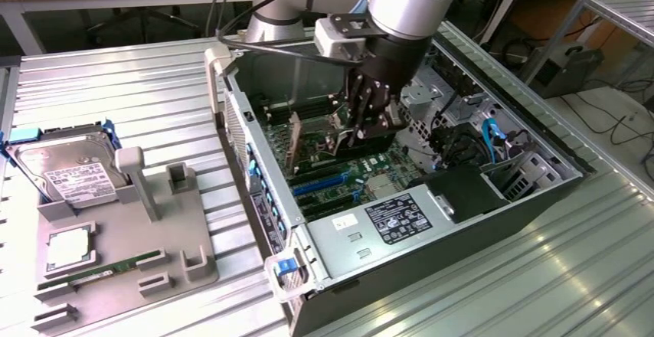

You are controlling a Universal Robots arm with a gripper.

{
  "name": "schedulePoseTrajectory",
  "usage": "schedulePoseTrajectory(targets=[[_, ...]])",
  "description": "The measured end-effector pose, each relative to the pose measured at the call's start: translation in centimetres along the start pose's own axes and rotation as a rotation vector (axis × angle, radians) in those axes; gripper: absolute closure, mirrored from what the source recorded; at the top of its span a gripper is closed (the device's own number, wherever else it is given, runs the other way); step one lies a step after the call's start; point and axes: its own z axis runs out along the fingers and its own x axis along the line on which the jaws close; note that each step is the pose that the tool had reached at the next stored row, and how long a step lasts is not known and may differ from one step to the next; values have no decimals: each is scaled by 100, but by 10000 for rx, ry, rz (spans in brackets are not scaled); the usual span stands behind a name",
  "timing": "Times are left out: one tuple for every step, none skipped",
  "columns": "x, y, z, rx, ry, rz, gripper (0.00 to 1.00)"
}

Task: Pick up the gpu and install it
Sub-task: 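Insert the gpu into the slot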

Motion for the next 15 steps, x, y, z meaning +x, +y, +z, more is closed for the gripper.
schedulePoseTrajectory(targets=[[3, 30, 13, 31, -3, -1, 74], [5, 53, 24, 54, -5, -3, 74], [8, 81, 38, 83, -8, -5, 74], [12, 121, 60, 122, -11, -10, 74], [14, 144, 73, 146, -13, -14, 74], [16, 162, 84, 164, -14, -17, 74], [19, 189, 106, 192, -16, -31, 74], [20, 200, 120, 206, -16, -47, 74], [21, 209, 134, 220, -16, -67, 74], [22, 219, 154, 238, -16, -108, 74], [23, 223, 167, 245, -16, -140, 74], [23, 226, 181, 252, -14, -190, 74], [24, 230, 198, 258, -11, -250, 74], [24, 233, 214, 262, -9, -305, 74], [25, 236, 230, 266, -5, -367, 74]])
